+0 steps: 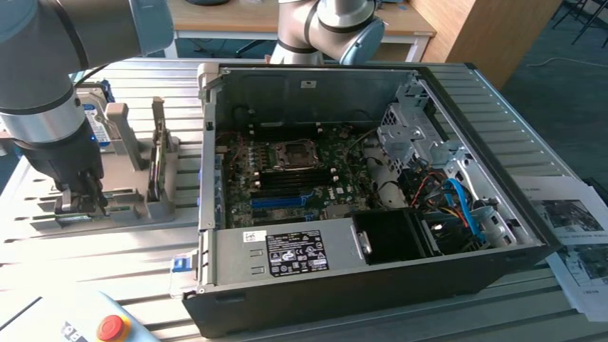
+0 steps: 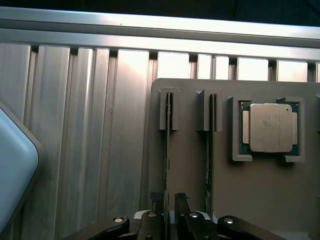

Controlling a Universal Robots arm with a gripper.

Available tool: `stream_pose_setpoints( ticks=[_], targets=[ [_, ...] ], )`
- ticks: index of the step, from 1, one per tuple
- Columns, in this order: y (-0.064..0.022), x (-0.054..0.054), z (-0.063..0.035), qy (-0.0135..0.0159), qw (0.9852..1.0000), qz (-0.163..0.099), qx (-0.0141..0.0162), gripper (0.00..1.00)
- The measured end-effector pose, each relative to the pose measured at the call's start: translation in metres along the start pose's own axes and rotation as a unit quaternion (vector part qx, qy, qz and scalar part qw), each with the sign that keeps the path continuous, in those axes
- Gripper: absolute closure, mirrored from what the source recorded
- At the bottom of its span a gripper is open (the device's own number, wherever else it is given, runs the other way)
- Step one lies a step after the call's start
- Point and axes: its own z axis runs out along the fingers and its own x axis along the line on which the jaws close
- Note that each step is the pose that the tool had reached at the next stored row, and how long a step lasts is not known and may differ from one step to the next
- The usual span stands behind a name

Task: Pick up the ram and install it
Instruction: 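Pick up the ram and move it above insertion slot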

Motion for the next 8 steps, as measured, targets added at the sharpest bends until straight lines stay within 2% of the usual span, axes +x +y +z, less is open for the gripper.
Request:
stream_pose_setpoints(
  ticks=[8],
  targets=[
    [0.0000, 0.0000, 0.0000, -0.0001, 1.0000, 0.001, 0.0000, 0.76]
  ],
)
